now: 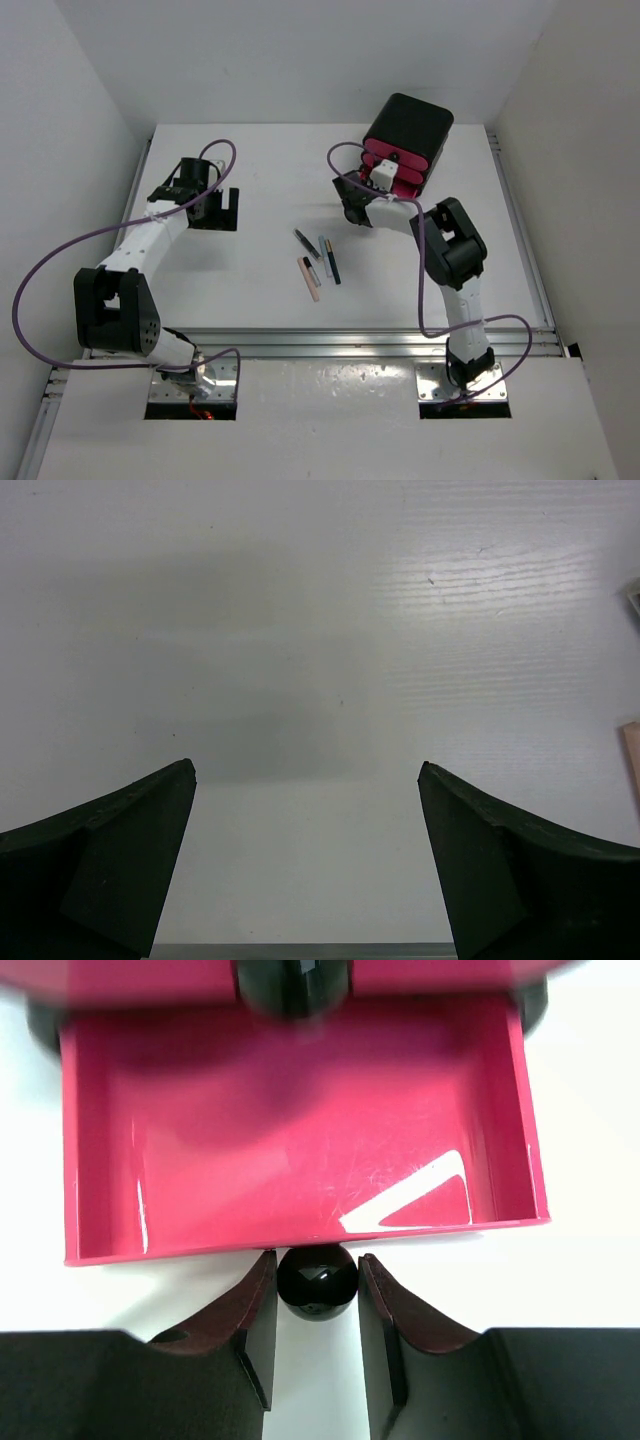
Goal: Organize the makeup
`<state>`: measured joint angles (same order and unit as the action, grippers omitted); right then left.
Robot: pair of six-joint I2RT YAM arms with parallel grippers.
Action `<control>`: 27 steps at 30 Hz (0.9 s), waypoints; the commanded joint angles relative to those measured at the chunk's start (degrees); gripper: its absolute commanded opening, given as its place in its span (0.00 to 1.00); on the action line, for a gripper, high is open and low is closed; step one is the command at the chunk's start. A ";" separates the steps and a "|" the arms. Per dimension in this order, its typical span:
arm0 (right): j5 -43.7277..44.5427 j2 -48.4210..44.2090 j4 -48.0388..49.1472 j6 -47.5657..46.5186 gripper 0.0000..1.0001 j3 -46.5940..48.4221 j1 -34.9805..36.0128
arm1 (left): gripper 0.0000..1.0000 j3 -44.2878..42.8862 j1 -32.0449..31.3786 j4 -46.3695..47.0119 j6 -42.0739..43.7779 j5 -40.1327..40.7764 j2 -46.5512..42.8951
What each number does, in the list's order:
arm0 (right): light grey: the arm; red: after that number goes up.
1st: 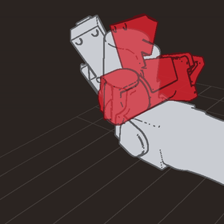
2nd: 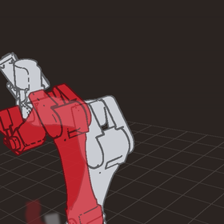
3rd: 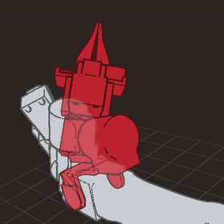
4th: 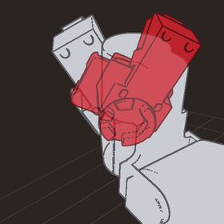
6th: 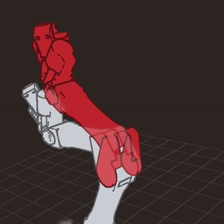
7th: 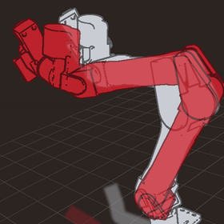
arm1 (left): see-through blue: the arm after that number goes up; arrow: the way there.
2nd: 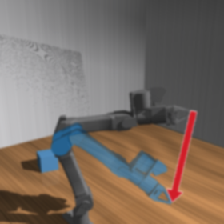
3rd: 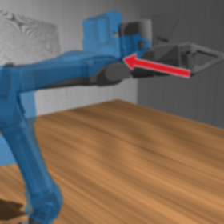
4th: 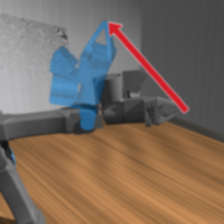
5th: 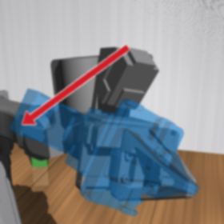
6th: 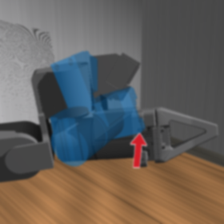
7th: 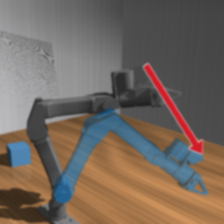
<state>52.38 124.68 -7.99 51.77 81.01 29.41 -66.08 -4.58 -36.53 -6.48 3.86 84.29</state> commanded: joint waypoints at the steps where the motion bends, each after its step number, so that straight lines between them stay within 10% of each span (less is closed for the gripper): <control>1: -1.14 -4.88 -6.15 6.32 0.00 -1.91 2.14 | 1.00 -0.27 -0.43 1.03 0.15 0.27 -0.18; 9: -5.18 -5.33 -9.15 9.06 0.04 -3.32 3.55 | 1.00 -0.27 -0.43 1.03 0.15 -0.25 -0.71; 12: -6.41 -5.76 -5.91 4.16 0.40 -3.67 3.90 | 1.00 -0.27 -0.43 1.03 0.15 -0.25 -0.71; 19: -13.08 -12.33 4.72 -10.86 0.76 -10.42 4.95 | 1.00 -0.27 -0.43 1.03 0.15 -0.25 -1.23; 25: -28.08 -20.34 3.52 -25.72 0.91 -14.74 5.48 | 1.00 -0.27 -0.43 1.03 0.15 -0.78 -1.23; 27: -34.86 -22.02 -2.80 -29.52 0.83 -14.04 5.48 | 1.00 -0.27 -0.43 1.03 0.15 -0.78 -1.23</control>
<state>29.04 107.26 -7.46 31.81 66.19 34.44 -66.08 -4.58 -36.56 -6.48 3.66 84.29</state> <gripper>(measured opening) 0.858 0.997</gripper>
